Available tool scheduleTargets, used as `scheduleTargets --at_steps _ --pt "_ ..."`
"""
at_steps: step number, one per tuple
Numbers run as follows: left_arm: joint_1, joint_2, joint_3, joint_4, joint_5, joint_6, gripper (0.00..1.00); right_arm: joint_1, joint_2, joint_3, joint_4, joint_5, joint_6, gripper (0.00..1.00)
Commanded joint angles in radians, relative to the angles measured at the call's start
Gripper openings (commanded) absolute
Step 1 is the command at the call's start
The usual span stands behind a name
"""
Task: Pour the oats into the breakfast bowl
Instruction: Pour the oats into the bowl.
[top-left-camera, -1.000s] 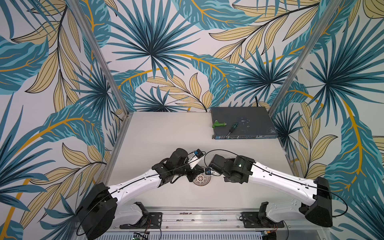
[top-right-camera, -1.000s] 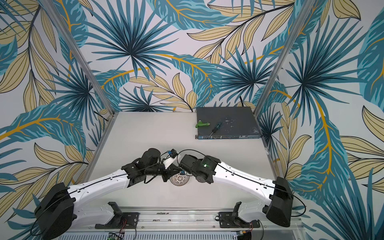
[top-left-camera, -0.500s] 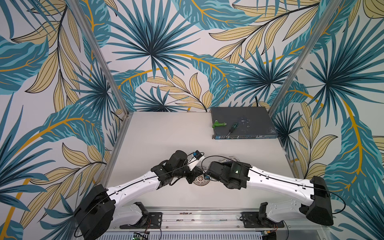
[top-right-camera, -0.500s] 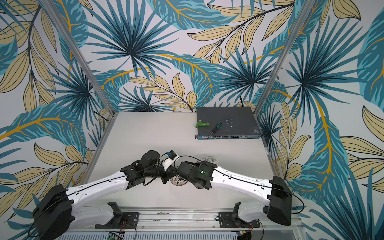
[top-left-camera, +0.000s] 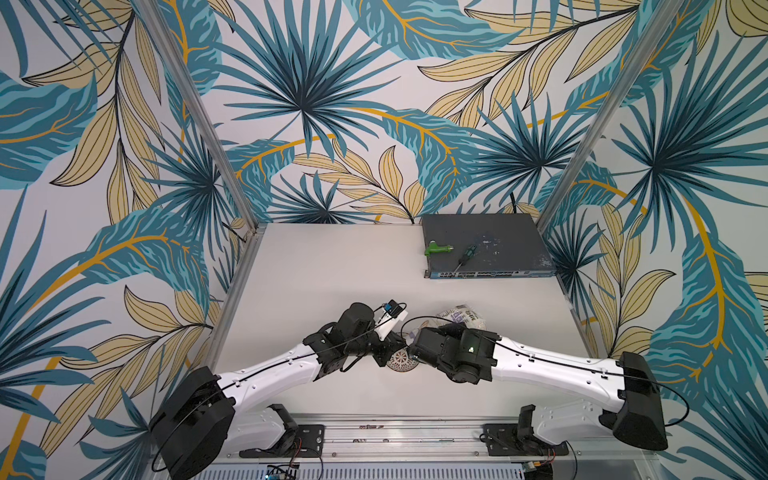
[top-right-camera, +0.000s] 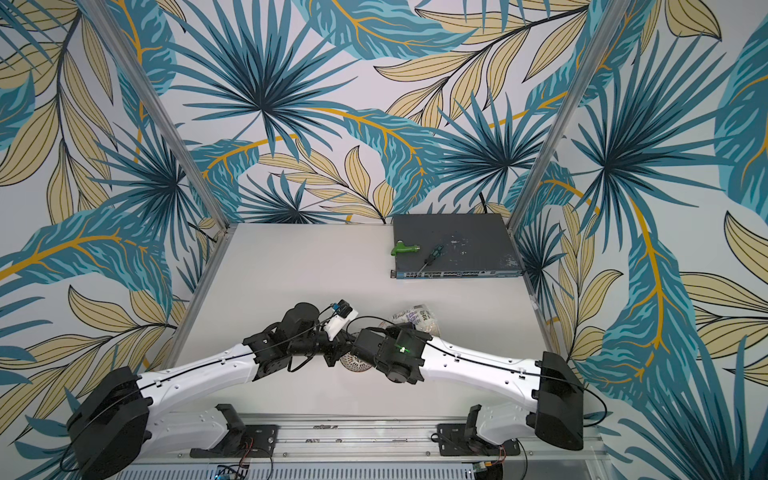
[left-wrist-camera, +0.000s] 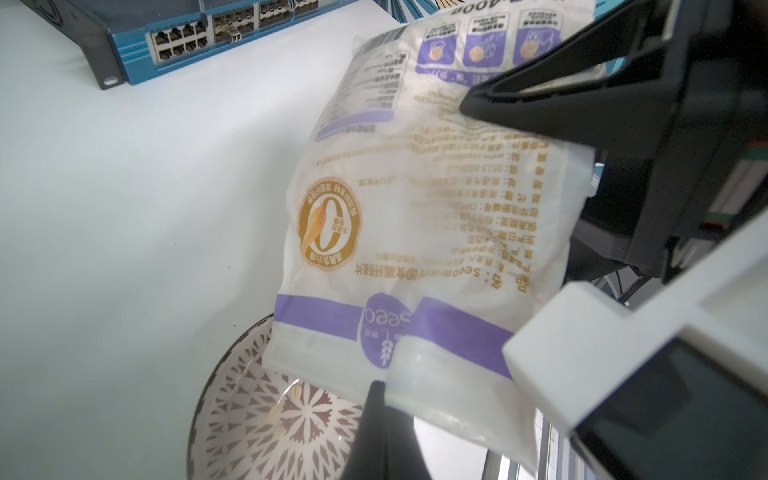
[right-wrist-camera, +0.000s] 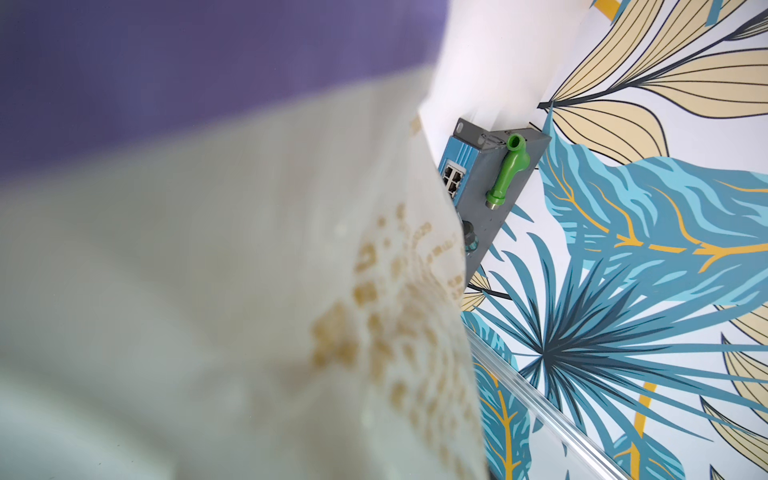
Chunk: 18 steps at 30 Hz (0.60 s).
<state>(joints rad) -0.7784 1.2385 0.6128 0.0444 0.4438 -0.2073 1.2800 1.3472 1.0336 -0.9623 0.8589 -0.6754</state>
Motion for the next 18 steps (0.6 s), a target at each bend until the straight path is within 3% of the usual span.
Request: scheduleTargets --at_steps 1,18 --pt "-0.005 0.006 -0.01 0.014 0.012 -0.018 0.0 -0.001 -0.051 -0.023 0.0 0.233 -0.038 0.0" --pt "-0.008 0.004 -0.026 0.005 -0.008 -0.036 0.0 0.05 -0.077 -0.104 0.134 0.362 -0.139 0.0"
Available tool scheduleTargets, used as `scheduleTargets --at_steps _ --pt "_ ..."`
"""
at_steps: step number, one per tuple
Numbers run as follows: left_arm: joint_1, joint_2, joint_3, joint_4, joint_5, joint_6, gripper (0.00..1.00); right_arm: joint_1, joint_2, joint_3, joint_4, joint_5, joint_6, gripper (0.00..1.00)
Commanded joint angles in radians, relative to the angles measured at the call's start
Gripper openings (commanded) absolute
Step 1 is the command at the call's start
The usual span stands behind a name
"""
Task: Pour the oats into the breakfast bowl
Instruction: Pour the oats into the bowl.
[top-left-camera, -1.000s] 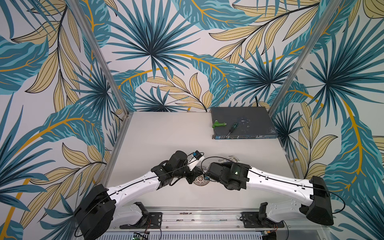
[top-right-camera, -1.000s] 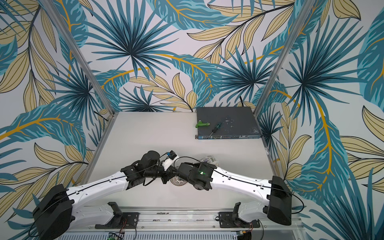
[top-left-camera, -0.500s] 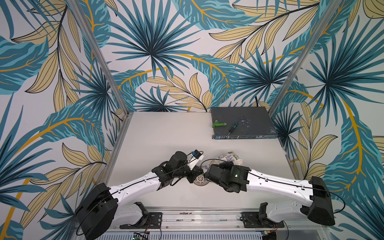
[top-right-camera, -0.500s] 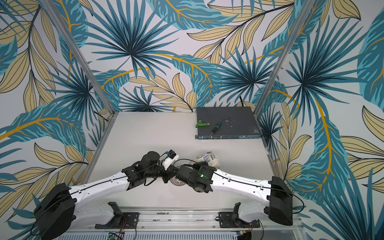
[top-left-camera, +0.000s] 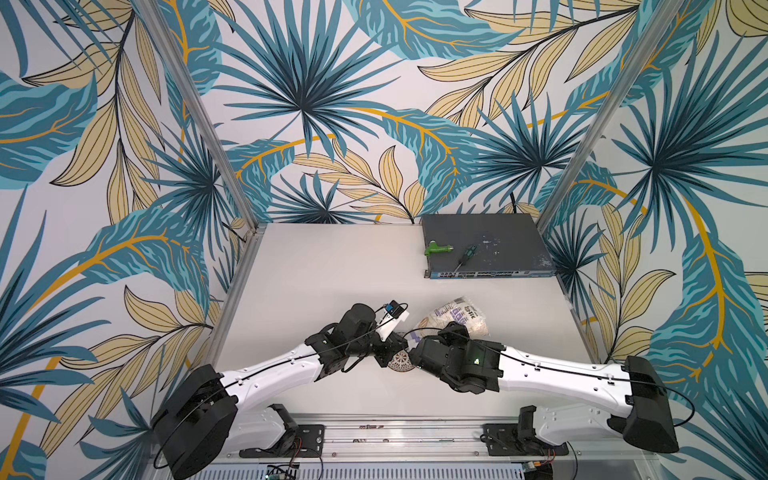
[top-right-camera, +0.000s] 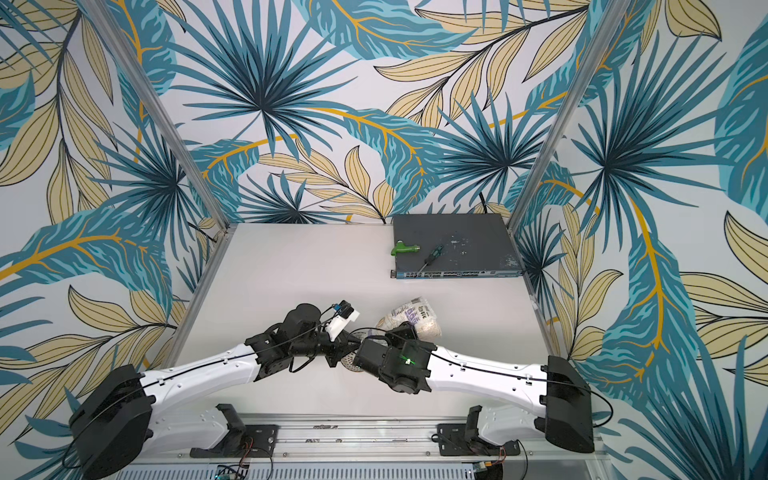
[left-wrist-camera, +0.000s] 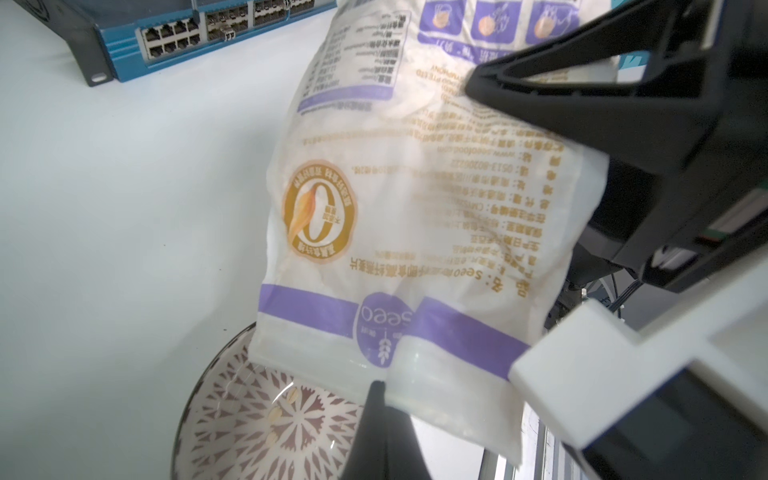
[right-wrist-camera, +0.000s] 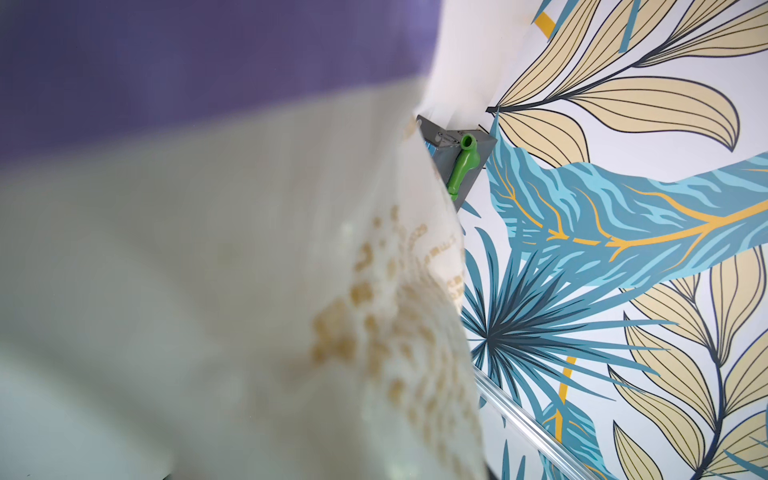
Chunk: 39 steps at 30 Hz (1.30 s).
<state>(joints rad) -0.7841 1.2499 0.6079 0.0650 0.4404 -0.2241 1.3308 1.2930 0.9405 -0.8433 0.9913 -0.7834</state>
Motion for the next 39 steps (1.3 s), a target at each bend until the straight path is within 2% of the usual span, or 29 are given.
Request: scheduleTargets --at_steps 1,12,24,39 --pt "-0.002 -0.007 -0.023 -0.013 -0.005 -0.02 0.0 0.004 -0.022 -0.012 0.018 0.235 -0.032 0.0" --pt "-0.003 -0.017 -0.045 -0.02 -0.048 -0.033 0.0 0.039 -0.014 -0.021 0.043 0.276 -0.051 0.0" --pt "-0.004 -0.033 -0.071 -0.007 -0.034 -0.069 0.0 0.067 0.021 0.006 0.027 0.27 -0.05 0.0" --pt "-0.005 0.016 -0.063 0.019 -0.044 -0.08 0.0 0.092 0.061 0.046 0.015 0.27 -0.052 0.0"
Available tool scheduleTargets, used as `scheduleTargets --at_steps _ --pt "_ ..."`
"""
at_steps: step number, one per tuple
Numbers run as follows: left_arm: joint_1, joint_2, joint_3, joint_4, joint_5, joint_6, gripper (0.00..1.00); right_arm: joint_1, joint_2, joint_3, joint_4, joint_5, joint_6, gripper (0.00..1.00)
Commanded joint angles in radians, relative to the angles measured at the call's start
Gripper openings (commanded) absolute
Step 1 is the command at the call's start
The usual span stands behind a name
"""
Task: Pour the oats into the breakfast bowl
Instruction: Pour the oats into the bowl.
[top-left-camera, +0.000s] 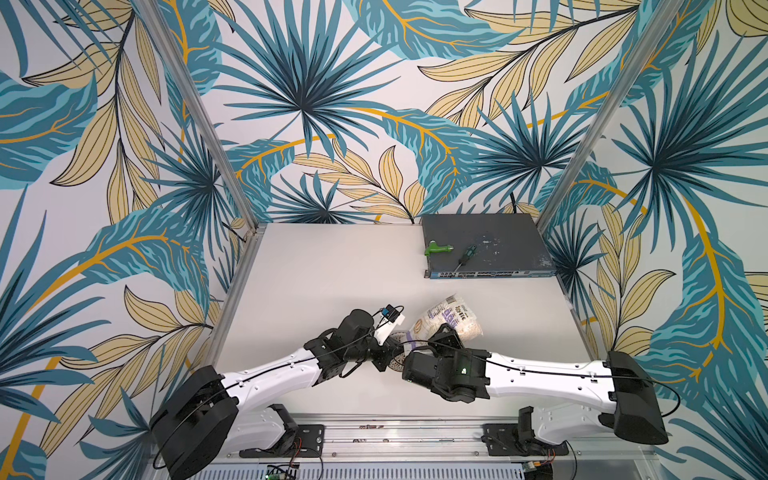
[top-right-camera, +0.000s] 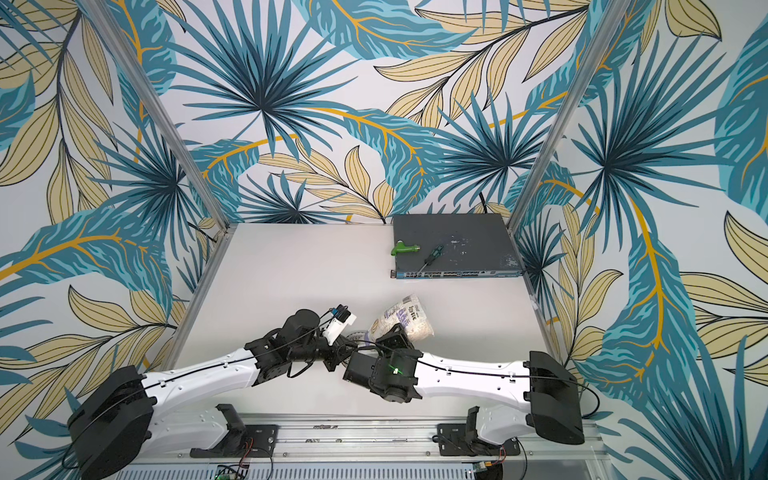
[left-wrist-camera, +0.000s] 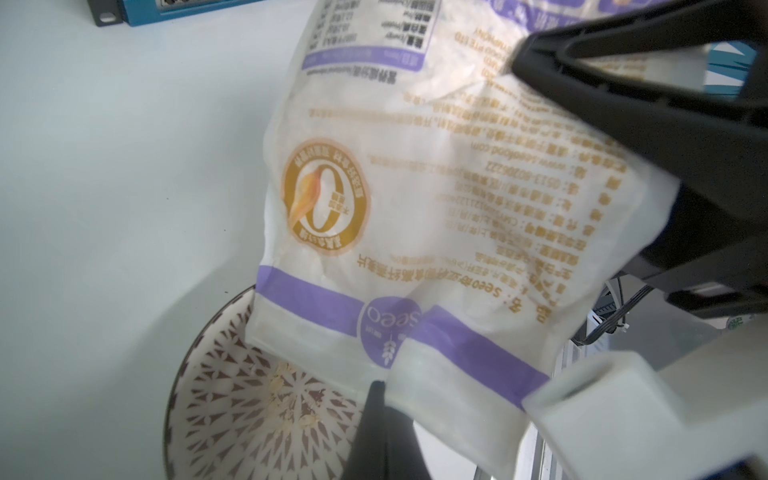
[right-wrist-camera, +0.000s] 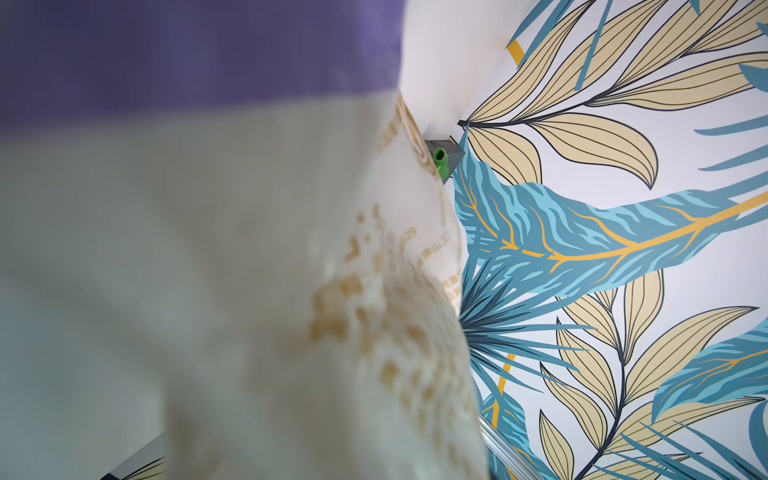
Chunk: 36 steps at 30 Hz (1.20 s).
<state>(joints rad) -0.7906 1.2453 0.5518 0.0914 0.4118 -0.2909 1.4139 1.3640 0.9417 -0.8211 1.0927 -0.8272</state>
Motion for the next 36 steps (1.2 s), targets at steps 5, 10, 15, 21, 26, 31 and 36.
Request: scheduleTargets --at_steps 5,10,15,21,26,31,36 --pt "0.002 0.02 -0.019 0.007 -0.027 -0.019 0.0 0.017 -0.001 0.056 -0.007 0.166 -0.013 0.0" --pt "0.001 0.006 -0.022 0.005 -0.044 -0.02 0.0 0.03 0.021 0.073 -0.003 0.157 -0.021 0.0" --pt "0.001 0.0 -0.031 0.011 -0.06 -0.023 0.0 0.043 0.034 0.073 -0.005 0.153 -0.02 0.0" --pt "0.001 -0.014 -0.033 0.005 -0.089 -0.026 0.0 0.057 0.045 0.072 -0.011 0.147 -0.018 0.0" --pt "0.002 -0.052 -0.038 -0.014 -0.127 -0.012 0.0 0.058 0.018 0.045 -0.045 0.143 0.009 0.0" --pt "0.002 -0.067 -0.04 -0.032 -0.132 -0.002 0.0 0.058 0.004 0.036 -0.065 0.138 0.022 0.0" --pt "0.003 -0.071 -0.057 -0.013 -0.146 -0.015 0.0 0.059 -0.011 0.023 -0.075 0.146 0.026 0.0"
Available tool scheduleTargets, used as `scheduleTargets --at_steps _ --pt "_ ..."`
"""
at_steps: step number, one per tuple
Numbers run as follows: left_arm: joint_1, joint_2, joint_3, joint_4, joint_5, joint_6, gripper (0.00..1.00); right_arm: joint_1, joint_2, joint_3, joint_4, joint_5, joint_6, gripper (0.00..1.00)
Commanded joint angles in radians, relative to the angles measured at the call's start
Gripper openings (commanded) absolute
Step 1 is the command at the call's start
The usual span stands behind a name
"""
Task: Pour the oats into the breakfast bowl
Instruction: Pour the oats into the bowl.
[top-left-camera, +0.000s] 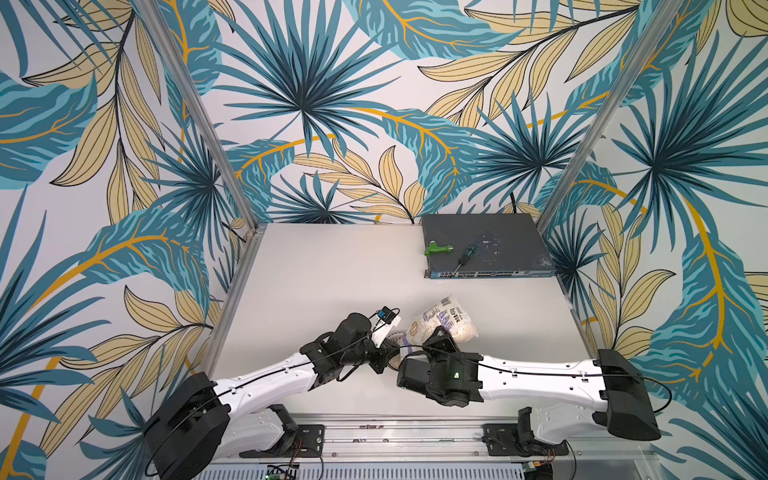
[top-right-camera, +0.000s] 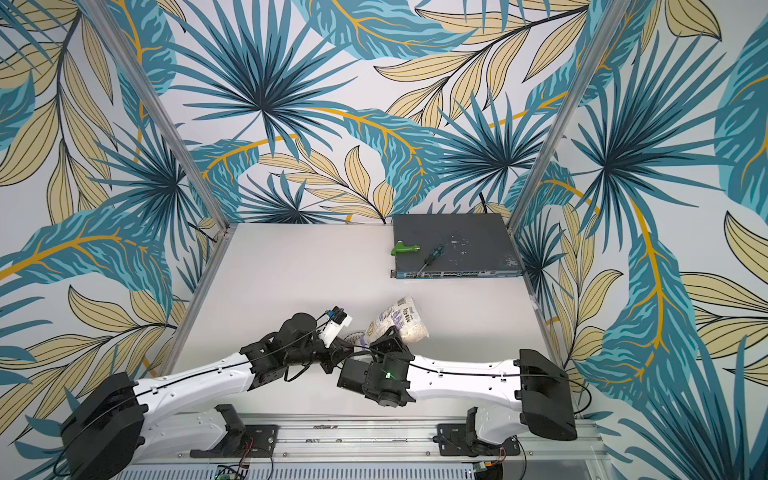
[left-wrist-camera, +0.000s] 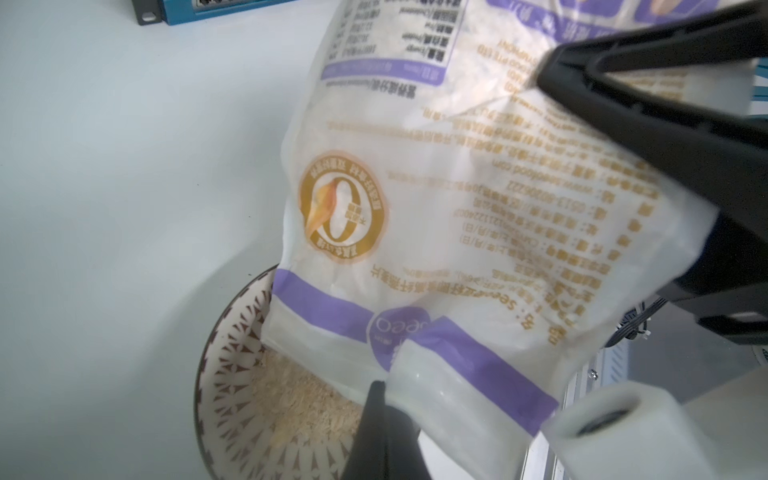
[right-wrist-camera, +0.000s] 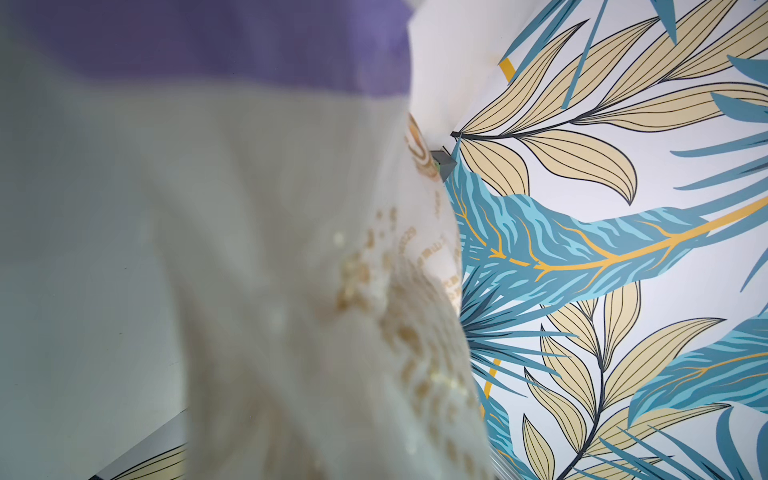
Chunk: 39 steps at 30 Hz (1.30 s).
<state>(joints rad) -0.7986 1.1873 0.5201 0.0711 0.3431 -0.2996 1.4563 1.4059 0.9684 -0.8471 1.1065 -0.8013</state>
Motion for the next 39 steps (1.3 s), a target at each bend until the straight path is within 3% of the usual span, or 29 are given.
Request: scheduleTargets --at_steps 1,23,39 --pt "0.01 -0.009 -0.03 0.019 -0.075 -0.014 0.0 0.016 -0.057 -0.007 -0.05 0.134 0.001 0.0" --pt "0.011 0.084 -0.021 0.061 -0.088 -0.041 0.0 0.016 -0.061 -0.066 0.068 0.163 -0.072 0.0" --pt "0.009 0.017 -0.025 0.043 -0.141 -0.056 0.0 0.017 -0.089 -0.082 0.111 0.17 -0.111 0.0"
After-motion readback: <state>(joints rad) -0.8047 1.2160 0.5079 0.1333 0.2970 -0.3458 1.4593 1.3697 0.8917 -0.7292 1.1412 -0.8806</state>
